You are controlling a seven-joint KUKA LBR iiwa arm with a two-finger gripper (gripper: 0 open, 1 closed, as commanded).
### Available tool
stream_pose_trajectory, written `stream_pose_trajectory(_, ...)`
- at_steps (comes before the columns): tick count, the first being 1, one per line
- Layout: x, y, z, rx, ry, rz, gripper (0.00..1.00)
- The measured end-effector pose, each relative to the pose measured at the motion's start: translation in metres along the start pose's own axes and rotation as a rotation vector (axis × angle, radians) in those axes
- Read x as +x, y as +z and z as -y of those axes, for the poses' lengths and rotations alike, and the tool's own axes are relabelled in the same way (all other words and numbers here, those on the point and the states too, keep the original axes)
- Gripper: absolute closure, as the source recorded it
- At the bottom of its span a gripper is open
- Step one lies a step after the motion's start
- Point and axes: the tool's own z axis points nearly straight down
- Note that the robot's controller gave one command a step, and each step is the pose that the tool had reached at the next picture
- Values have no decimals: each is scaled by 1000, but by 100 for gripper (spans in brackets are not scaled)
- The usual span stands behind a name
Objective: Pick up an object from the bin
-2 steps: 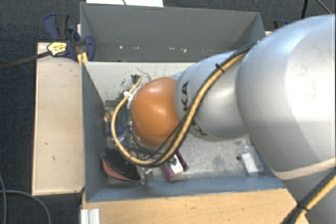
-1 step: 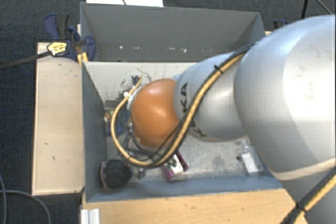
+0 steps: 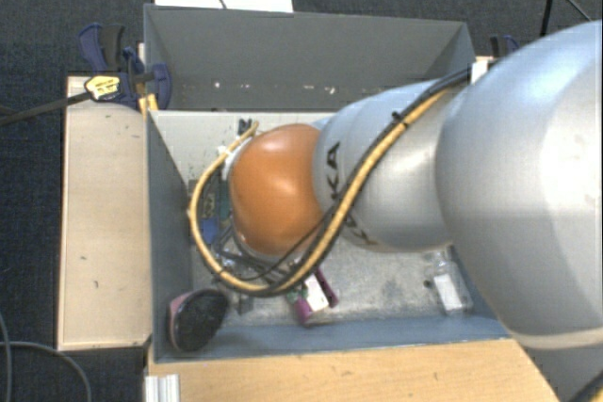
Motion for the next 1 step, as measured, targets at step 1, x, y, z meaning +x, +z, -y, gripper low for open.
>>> stream_pose_trajectory(1,0,1,-1,-2,3,-2,0)
